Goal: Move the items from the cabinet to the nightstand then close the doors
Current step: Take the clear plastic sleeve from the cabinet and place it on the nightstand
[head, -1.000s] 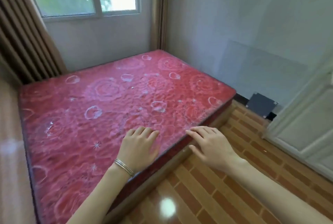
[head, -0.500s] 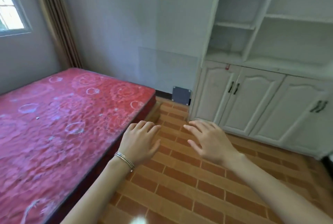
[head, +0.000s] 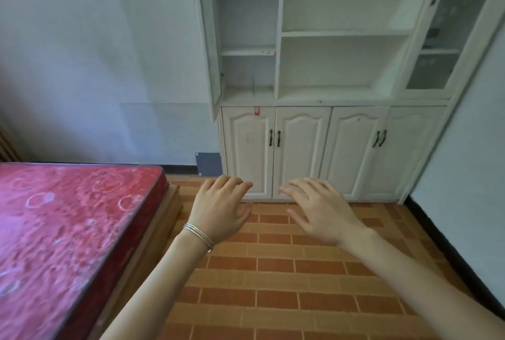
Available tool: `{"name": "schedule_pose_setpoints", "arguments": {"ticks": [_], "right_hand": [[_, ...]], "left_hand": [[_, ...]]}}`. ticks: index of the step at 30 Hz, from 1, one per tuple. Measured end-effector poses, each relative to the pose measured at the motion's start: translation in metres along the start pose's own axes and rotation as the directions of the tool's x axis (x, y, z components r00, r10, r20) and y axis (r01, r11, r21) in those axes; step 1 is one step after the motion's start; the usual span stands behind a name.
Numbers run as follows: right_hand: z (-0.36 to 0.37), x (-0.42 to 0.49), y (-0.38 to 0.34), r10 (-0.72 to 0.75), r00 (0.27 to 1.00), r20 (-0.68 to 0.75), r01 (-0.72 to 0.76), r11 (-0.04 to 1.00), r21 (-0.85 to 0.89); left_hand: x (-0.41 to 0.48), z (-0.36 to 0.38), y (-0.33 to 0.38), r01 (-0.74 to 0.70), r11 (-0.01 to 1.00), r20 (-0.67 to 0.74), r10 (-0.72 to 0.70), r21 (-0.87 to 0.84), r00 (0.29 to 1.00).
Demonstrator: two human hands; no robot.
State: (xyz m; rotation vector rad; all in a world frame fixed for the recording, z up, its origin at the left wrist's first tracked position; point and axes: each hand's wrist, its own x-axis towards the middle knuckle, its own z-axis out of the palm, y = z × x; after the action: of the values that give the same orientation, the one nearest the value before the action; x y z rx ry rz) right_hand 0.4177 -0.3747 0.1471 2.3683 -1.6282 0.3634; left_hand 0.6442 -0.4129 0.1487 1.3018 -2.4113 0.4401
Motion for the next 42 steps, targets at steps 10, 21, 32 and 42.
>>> {"name": "schedule_pose_setpoints", "arguments": {"ticks": [10, 21, 32, 42], "right_hand": [[0.029, 0.073, 0.085, 0.04, 0.999, -0.033, -0.041, 0.999, -0.034], [0.049, 0.233, 0.169, 0.044, 0.988, -0.146, -0.057, 0.995, -0.086], [0.126, 0.322, 0.241, 0.054, 0.999, 0.003, -0.054, 0.998, -0.035], [0.164, 0.453, 0.355, 0.023, 0.999, 0.025, -0.022, 0.999, -0.041]], "left_hand": [[0.107, 0.069, -0.017, -0.039, 0.999, -0.017, 0.039, -0.022, 0.999], [0.276, 0.118, -0.082, -0.072, 0.996, -0.112, 0.067, -0.043, 0.991], [0.348, 0.217, -0.137, -0.002, 0.999, 0.003, 0.002, -0.041, 1.0], [0.497, 0.282, -0.173, 0.033, 0.998, -0.048, -0.035, -0.052, 0.998]]}}
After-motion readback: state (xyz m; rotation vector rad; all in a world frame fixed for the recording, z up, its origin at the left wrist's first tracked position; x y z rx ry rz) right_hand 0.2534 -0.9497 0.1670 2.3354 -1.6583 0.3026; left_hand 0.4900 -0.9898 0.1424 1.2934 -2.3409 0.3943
